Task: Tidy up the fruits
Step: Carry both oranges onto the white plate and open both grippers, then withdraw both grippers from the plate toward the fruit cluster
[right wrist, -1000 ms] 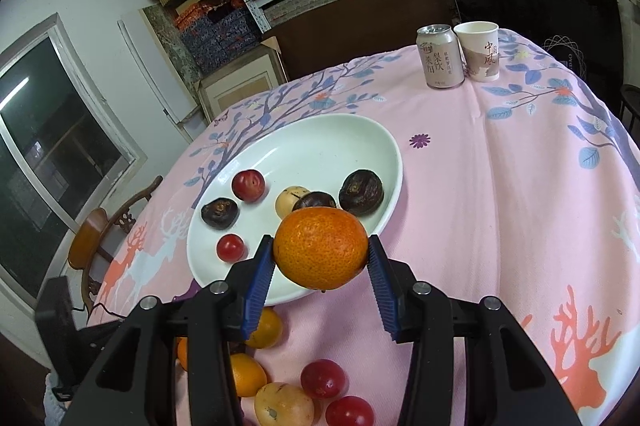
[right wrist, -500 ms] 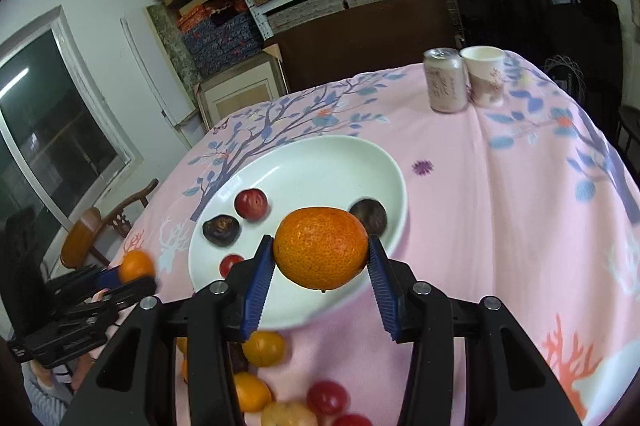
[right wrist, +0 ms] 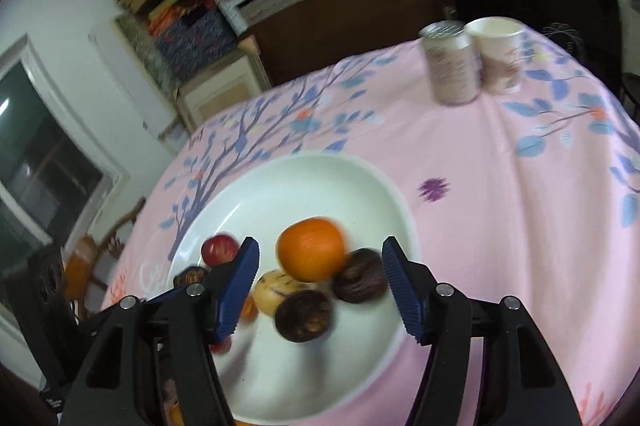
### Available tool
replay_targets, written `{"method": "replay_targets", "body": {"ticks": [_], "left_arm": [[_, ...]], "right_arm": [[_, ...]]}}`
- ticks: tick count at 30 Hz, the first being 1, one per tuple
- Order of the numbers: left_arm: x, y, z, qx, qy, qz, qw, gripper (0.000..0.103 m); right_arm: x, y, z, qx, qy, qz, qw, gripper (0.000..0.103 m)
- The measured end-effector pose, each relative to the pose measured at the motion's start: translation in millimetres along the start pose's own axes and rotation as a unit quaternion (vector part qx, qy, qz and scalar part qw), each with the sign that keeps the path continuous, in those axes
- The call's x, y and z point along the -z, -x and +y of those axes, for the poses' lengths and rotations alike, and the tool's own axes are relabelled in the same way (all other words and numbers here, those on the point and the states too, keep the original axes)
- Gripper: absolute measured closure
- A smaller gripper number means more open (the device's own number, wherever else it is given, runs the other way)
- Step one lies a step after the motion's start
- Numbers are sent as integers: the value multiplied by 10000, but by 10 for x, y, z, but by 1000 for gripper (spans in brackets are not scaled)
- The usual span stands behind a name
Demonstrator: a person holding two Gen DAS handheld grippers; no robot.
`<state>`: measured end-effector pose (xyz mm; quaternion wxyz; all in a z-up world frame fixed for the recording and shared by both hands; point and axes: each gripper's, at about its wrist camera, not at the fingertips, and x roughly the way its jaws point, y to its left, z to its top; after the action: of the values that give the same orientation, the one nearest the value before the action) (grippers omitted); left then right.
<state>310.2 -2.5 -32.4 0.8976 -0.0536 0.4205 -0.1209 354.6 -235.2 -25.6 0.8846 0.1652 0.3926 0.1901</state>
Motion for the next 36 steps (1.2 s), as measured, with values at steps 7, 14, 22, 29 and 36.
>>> {"method": "replay_targets", "body": {"ticks": [7,14,22,29,36], "left_arm": [[283,473,58,-274,1,-377,9989,29],[964,840,165,-344,164,-447,9983,29],[1157,800,13,-342,-83,-385,9986,29],[1096,658,8,-427,-124,-250,9987,23],[1079,677,281,-773,206,-188,9966,15]], "right_arm": [[165,591,-150,-171,-252,-516,9982,21],[954,1262,-425,322,-346,-1170,9920,9],[1119,1240,-658,178,-839,-936,9919,8],[1120,1189,-604,221,-752,-826,9935,8],[1138,1161,-589,223,-728,-720,9945,8]]}}
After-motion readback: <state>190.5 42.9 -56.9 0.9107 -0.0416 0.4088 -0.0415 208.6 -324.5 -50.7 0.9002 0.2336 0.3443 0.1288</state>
